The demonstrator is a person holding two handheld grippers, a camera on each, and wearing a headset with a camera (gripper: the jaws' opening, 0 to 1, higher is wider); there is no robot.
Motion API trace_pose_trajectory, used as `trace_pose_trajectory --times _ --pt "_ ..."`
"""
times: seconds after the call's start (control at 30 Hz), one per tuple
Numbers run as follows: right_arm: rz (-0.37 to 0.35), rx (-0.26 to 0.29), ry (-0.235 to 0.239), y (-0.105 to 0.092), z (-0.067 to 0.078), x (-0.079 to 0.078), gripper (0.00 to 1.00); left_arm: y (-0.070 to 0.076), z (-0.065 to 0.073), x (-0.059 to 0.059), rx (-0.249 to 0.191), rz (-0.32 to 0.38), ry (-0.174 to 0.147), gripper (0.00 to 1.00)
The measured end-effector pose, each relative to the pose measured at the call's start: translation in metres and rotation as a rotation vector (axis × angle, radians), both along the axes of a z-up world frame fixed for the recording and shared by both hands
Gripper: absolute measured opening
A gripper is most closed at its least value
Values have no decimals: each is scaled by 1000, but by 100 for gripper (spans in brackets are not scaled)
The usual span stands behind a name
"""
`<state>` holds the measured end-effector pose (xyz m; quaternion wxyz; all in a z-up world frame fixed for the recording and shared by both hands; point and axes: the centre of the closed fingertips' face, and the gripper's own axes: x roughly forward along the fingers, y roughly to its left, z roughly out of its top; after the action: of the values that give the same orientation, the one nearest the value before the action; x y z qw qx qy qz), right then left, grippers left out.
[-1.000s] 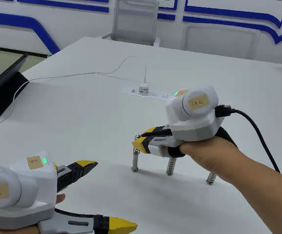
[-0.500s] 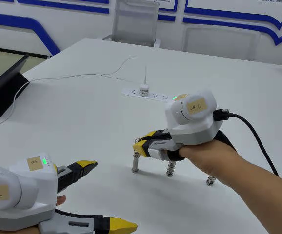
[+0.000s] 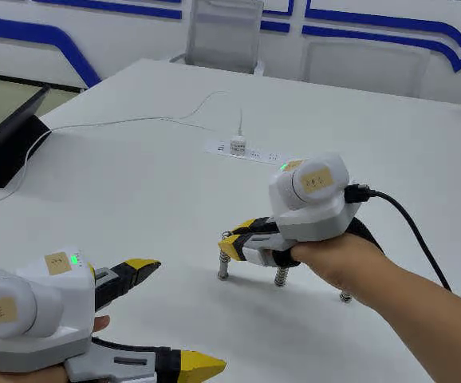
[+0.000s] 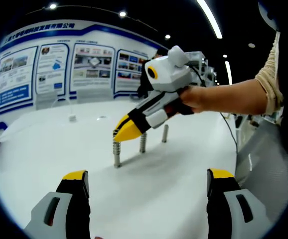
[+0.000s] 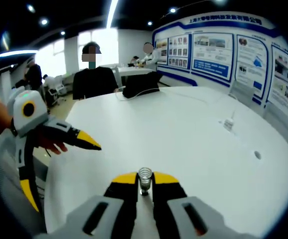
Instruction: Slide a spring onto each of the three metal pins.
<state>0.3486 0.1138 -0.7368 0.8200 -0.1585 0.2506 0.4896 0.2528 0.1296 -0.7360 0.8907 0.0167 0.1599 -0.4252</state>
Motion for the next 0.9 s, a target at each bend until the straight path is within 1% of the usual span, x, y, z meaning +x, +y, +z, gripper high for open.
trace_pose_trajectory --times 0.17,0.5,0.73,0.9 --pt "0 -8 10 0 -6 0 12 0 -1 0 0 1 5 100" --pt "2 -25 32 1 -18 -2 12 1 -1 1 -8 11 4 100" --pt "1 -37 42 0 -23 -2 12 1 2 1 -10 13 -9 100" --pt "2 -49 47 0 -28 -4 12 1 1 1 -11 12 -9 100"
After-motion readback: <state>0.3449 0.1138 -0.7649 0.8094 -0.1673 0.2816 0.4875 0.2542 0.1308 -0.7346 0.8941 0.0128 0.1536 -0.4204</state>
